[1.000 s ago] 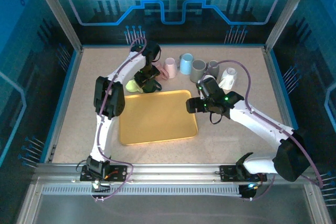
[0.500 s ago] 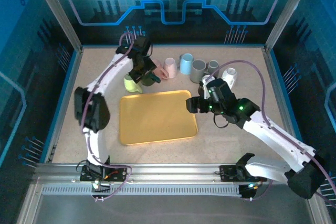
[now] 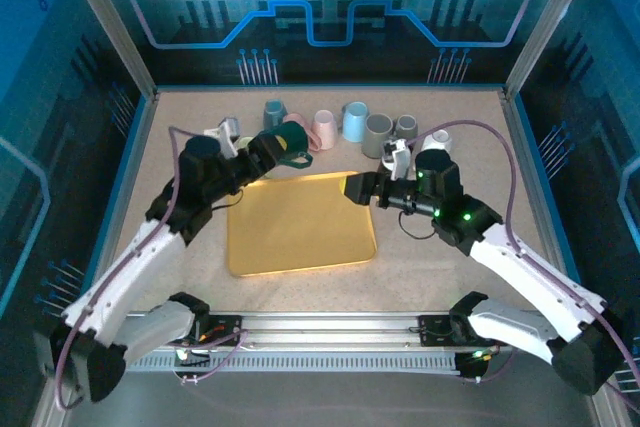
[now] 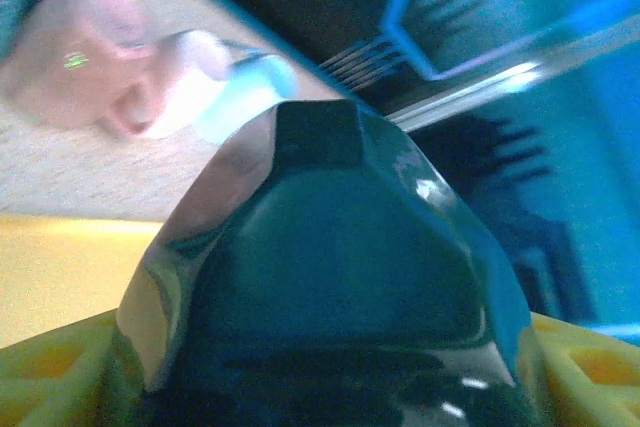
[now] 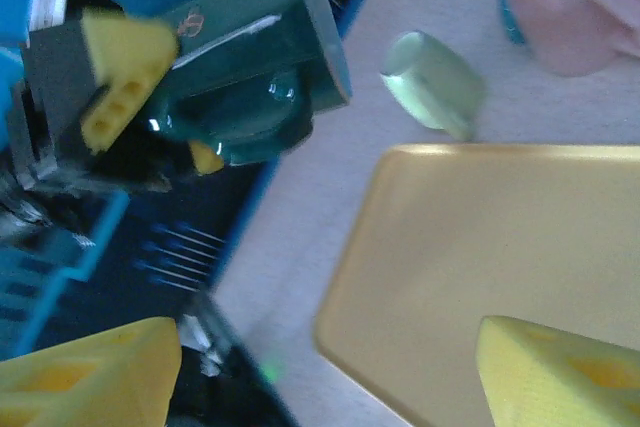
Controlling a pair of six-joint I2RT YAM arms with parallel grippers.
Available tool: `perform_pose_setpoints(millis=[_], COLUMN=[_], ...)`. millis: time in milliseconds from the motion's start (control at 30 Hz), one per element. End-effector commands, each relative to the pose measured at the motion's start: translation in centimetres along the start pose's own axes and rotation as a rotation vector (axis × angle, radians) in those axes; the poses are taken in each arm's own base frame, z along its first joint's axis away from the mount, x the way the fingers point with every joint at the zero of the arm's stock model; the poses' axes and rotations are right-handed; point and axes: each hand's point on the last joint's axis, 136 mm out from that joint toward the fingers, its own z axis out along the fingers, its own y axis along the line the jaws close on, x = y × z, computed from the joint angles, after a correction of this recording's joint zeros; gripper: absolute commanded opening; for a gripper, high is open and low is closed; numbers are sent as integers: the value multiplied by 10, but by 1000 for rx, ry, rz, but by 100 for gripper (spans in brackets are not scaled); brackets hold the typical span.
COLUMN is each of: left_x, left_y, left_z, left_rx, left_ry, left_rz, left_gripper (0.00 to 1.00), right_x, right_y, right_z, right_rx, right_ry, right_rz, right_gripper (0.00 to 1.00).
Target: Turn the mug right side up
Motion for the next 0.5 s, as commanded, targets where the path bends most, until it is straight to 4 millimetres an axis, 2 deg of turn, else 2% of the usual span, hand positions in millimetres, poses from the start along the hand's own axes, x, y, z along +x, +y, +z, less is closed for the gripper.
perform_pose_setpoints(millis=[0,67,167,333,467], left_x=[-22,-20,-14,-8,-3], left_y=[-91,-96,-103,-104,-104], left_z=[-48,-65,-78,-89,-92], left_rx=[446,495,539,569,578], left_ry=[-182,-219,-212,-223,-211], left_rz=[199,222,251,270,289], left_gripper=[47,45,45,44,44], right_x=[-22,-22,-22,-15,-4], right_y=[63,76,77,97,104], right_z=[7,11,14,7,10], right_rx=[-375,-442,-427,-550,-578], right_ry=[5,7,9,16,61], right_rz=[93,88,90,17,7], right_gripper=[80,85,91,86,82])
